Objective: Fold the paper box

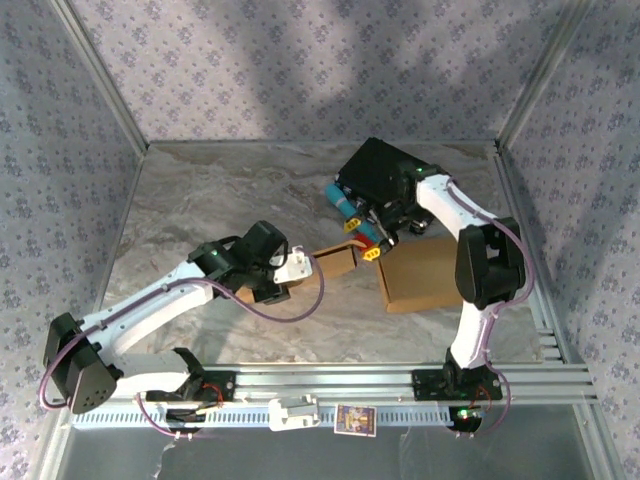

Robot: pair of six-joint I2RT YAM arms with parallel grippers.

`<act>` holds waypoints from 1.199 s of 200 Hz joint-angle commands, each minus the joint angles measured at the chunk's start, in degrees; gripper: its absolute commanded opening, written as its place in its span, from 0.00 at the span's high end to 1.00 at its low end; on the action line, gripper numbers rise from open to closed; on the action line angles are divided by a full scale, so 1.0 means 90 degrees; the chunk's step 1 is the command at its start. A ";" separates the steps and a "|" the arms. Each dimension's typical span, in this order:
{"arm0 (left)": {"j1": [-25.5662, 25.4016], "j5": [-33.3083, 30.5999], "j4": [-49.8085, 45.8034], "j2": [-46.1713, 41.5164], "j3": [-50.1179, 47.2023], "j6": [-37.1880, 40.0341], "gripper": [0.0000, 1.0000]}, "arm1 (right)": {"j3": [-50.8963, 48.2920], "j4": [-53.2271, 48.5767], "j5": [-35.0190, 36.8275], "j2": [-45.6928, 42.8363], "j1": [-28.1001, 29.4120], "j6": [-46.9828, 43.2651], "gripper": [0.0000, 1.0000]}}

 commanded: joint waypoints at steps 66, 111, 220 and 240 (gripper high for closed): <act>0.1274 0.1945 -0.0852 0.0568 0.0733 0.0025 0.45 | -0.0403 0.1244 0.4045 -0.2601 0.0390 -0.3046 0.44; 0.1841 0.2622 -0.1144 0.0971 0.1057 0.0252 0.46 | -0.0442 0.1707 0.3868 -0.2512 0.0480 -0.4077 0.45; 0.2030 0.2428 -0.0960 0.1206 0.1227 0.0521 0.35 | -0.0008 0.1856 0.3765 -0.2009 0.1347 -0.7140 0.39; 0.2046 0.2450 -0.0950 0.1186 0.1189 0.0543 0.35 | -0.0068 0.1926 0.3804 -0.2040 0.1402 -0.7139 0.39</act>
